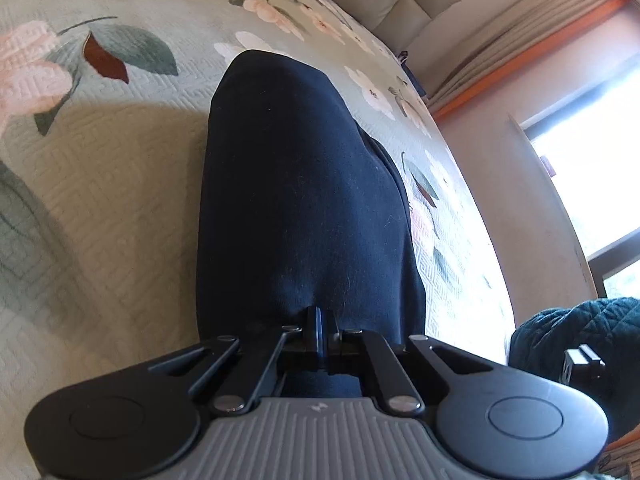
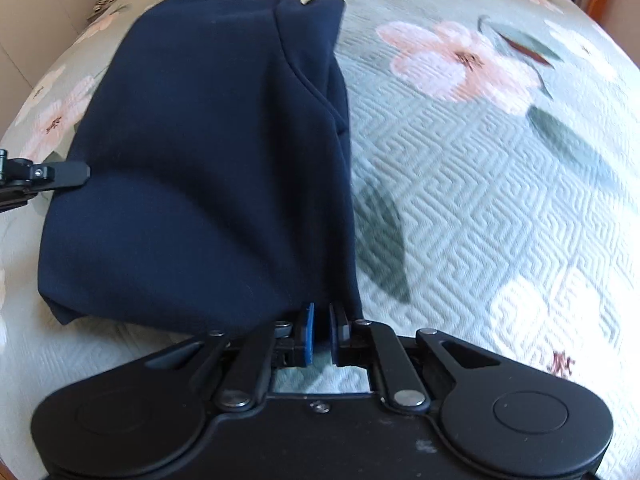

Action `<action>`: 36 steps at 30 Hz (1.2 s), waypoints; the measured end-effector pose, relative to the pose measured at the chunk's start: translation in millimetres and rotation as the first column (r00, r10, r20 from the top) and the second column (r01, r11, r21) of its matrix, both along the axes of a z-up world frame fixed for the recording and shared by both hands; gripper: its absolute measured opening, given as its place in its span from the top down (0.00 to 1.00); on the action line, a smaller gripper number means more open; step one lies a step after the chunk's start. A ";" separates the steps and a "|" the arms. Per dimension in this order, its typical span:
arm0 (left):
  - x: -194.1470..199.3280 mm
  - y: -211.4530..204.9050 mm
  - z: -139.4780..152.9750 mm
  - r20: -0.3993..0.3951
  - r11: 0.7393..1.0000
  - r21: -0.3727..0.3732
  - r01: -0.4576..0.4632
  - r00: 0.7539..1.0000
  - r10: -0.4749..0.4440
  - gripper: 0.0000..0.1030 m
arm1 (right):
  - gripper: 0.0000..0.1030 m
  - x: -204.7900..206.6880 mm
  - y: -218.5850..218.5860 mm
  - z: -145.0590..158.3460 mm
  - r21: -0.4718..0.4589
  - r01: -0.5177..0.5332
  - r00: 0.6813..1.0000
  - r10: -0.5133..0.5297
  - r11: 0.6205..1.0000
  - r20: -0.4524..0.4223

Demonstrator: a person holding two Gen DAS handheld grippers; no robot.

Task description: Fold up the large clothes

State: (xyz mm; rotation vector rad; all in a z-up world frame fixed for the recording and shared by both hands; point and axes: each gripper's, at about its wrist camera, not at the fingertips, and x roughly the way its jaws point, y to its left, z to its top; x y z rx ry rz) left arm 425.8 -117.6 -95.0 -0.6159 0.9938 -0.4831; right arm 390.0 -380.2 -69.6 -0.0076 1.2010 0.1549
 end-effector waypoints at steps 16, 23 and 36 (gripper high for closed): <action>40.0 14.3 49.6 0.067 0.988 0.152 -0.026 0.998 0.016 0.22 | 0.22 103.1 -10.1 42.0 0.305 -0.021 0.990 -0.023 0.952 0.139; 70.2 24.6 -4.7 -0.070 0.998 -0.018 -0.053 0.996 0.052 0.15 | 0.00 134.4 -30.0 -0.4 0.373 0.022 0.995 -0.056 0.928 0.081; 78.3 30.1 -74.5 -0.147 0.951 -0.297 -0.086 0.988 0.043 0.04 | 0.02 133.5 -54.5 -31.9 0.606 -0.008 0.997 -0.037 0.795 0.062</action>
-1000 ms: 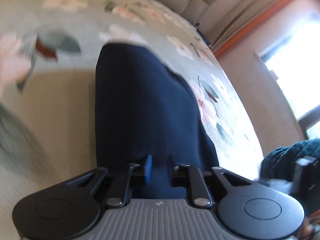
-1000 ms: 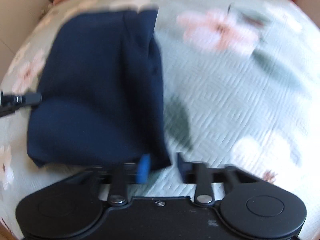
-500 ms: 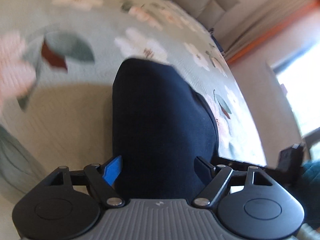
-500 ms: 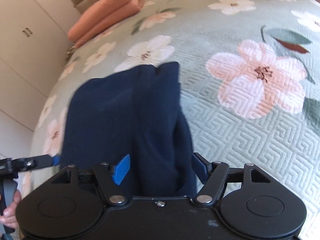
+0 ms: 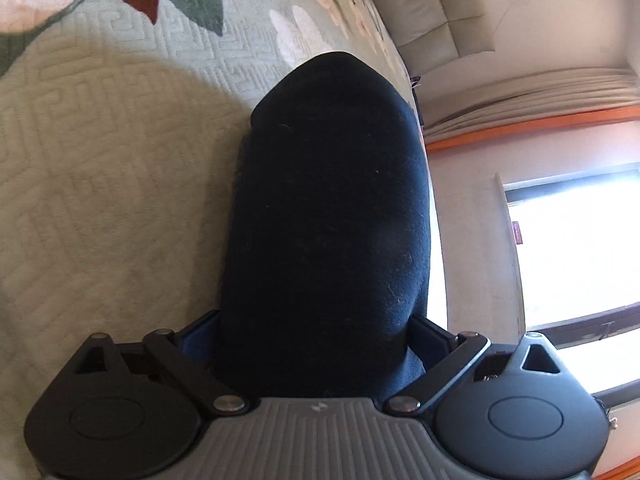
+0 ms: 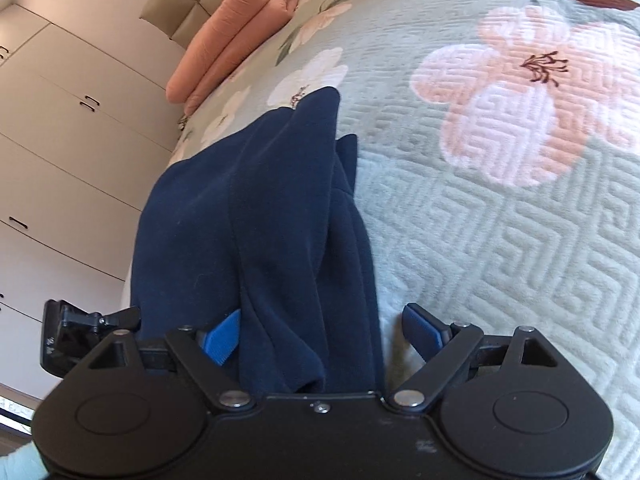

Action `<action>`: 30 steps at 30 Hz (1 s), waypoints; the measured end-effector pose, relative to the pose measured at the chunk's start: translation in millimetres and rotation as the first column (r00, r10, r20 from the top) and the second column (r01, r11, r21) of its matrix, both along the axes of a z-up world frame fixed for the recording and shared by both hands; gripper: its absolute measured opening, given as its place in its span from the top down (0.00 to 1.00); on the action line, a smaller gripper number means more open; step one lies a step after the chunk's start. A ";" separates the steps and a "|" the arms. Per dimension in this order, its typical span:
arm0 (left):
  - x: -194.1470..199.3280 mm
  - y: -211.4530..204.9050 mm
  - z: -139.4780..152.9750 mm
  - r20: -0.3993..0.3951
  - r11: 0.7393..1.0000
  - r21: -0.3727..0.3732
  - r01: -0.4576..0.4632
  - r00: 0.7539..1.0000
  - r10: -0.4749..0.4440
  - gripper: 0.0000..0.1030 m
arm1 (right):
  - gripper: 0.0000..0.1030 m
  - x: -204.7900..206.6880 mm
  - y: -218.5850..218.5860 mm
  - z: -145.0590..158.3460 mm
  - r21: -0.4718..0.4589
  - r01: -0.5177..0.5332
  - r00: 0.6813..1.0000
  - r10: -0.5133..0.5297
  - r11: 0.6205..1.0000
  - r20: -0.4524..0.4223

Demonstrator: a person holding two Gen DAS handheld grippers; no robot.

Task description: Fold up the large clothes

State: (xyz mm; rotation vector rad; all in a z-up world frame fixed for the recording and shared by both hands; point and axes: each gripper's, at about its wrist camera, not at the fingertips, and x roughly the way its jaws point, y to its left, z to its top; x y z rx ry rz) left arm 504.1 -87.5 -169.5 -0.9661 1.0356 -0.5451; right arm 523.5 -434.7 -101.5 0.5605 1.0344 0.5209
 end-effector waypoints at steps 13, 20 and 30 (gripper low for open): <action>-52.8 30.5 46.6 0.141 0.997 -0.079 0.011 0.990 0.000 0.39 | 0.50 -39.2 46.2 65.2 0.059 0.003 0.997 -0.008 0.998 0.082; -117.1 106.4 93.1 0.132 0.995 -0.104 0.005 0.991 0.009 0.38 | 0.50 -97.7 115.2 123.6 0.067 -0.045 0.992 0.036 0.997 0.122; -169.1 184.9 47.4 0.007 0.994 0.062 -0.093 0.996 0.092 0.33 | 0.50 -152.1 200.0 81.1 -0.006 -0.079 0.997 0.079 0.997 0.023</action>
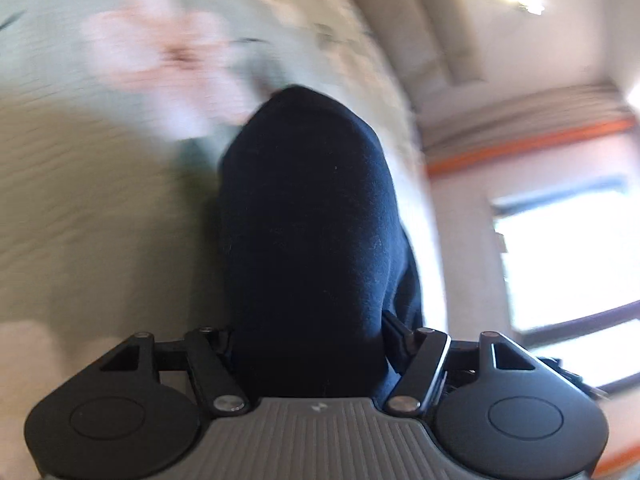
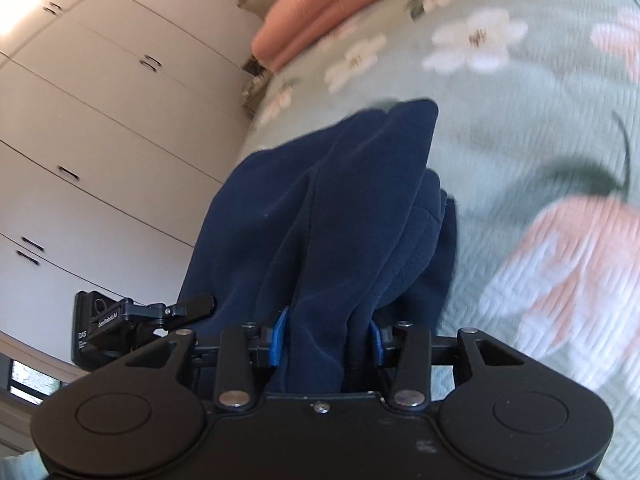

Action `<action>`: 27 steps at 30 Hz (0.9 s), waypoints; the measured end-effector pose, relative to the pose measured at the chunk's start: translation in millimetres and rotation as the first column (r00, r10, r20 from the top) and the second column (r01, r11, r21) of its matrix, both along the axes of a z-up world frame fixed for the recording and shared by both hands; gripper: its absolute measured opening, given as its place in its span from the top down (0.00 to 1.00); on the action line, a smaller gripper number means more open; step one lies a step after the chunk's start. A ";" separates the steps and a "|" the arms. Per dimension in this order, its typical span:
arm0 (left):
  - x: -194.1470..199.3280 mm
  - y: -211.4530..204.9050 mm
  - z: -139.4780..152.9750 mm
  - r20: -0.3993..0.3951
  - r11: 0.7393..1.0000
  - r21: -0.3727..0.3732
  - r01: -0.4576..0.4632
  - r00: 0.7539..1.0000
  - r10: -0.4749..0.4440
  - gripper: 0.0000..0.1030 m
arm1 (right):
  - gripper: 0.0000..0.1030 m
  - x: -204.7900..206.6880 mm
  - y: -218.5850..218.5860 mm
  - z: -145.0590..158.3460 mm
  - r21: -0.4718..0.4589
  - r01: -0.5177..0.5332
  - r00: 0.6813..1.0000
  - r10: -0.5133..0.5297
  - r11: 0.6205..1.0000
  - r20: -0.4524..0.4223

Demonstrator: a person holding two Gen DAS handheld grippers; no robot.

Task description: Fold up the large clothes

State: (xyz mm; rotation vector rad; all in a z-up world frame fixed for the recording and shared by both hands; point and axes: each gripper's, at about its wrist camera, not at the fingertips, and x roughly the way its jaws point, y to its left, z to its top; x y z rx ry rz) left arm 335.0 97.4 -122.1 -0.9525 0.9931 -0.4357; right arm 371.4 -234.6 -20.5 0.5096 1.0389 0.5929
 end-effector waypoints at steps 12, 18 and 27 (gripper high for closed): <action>-25.4 30.2 36.3 0.119 0.961 0.276 -0.014 0.993 -0.020 0.37 | 0.28 -25.6 -21.1 -0.3 -0.153 0.086 0.994 -0.096 0.984 -0.056; -25.0 5.2 63.6 0.221 0.968 0.220 0.123 0.960 -0.173 0.47 | 0.40 -30.1 29.1 44.1 -0.249 -0.015 0.984 0.059 0.968 0.169; -55.8 -21.4 -2.9 0.025 0.952 0.083 0.293 0.955 -0.296 0.85 | 1.00 -26.9 73.7 -13.6 -0.518 -0.074 0.965 0.192 0.852 0.178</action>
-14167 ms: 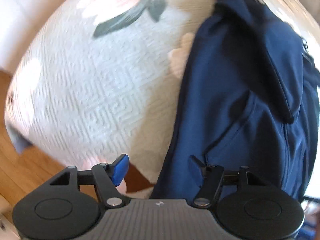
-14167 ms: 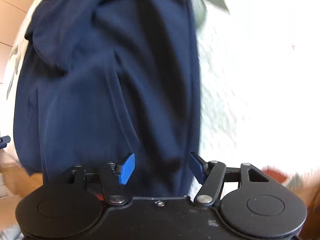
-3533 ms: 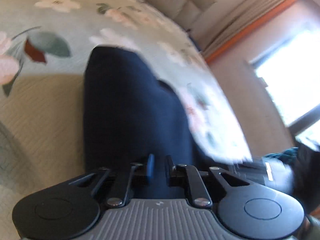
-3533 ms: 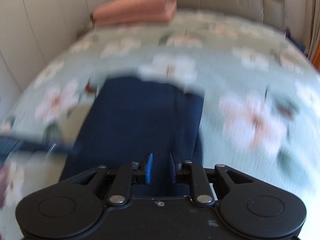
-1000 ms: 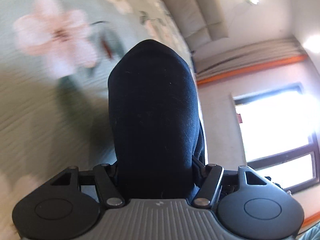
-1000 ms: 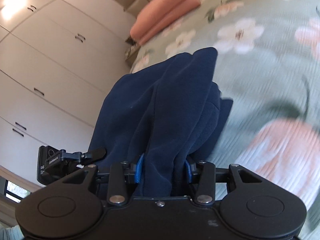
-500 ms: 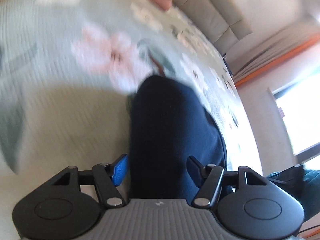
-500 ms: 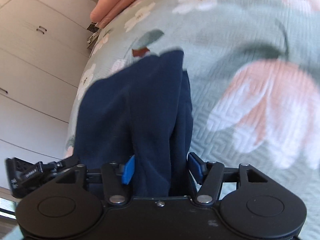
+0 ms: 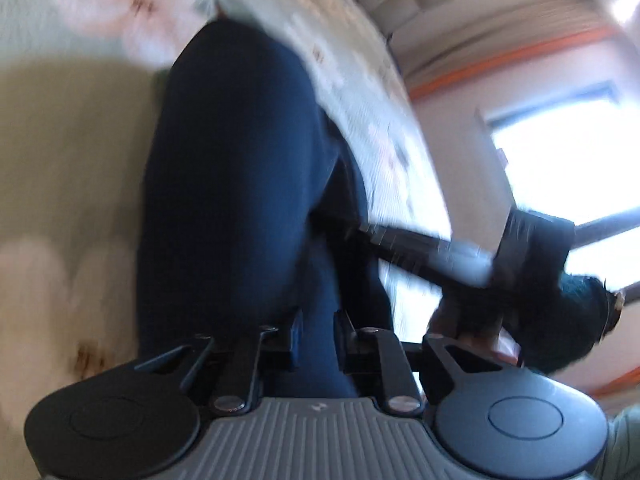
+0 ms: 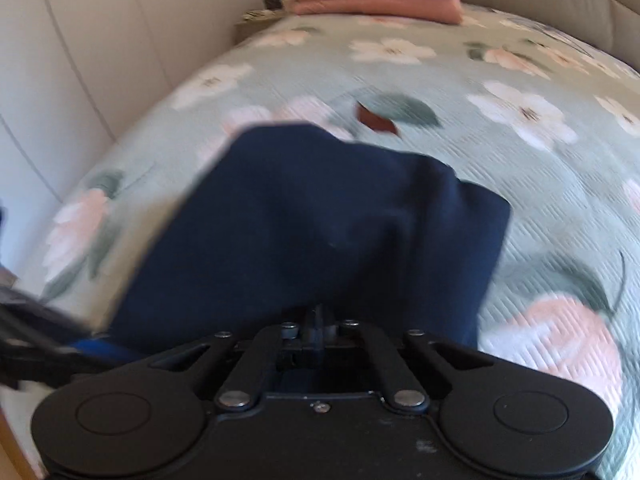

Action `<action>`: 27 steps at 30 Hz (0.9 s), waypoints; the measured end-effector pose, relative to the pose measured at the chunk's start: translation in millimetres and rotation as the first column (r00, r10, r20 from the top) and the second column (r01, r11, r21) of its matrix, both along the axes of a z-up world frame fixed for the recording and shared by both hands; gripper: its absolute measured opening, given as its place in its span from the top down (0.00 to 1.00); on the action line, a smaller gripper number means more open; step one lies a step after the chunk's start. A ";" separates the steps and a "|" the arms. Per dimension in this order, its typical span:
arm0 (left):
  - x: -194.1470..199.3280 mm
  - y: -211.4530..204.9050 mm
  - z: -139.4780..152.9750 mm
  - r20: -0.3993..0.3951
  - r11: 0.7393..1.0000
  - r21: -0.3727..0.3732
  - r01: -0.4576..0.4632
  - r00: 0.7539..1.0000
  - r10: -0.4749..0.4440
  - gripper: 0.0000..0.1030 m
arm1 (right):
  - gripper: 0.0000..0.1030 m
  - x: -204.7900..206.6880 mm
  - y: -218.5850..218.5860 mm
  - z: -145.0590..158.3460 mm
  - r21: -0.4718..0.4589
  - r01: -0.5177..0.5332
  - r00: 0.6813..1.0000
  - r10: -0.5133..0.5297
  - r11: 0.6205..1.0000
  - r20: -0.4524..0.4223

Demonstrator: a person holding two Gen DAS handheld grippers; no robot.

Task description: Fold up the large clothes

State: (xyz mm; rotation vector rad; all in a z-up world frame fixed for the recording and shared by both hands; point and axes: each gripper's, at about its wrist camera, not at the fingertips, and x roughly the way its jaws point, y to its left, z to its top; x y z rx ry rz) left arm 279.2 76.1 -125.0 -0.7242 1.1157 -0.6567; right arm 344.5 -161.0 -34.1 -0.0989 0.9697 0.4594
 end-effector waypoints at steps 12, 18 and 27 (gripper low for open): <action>-9.9 -0.2 4.2 -0.010 0.996 0.058 0.066 0.998 -0.065 0.86 | 1.00 -12.8 -13.9 17.4 -0.110 0.135 0.990 -0.140 0.985 -0.037; -6.1 -10.0 16.2 0.013 0.986 0.118 0.115 0.993 -0.117 0.82 | 0.91 -64.6 -2.9 19.1 -0.087 0.039 0.988 -0.052 0.995 -0.145; -15.5 -22.9 14.6 0.015 0.983 0.163 0.083 0.996 -0.087 0.83 | 0.96 -78.8 -35.5 -34.9 -0.098 0.145 0.945 -0.167 0.985 -0.281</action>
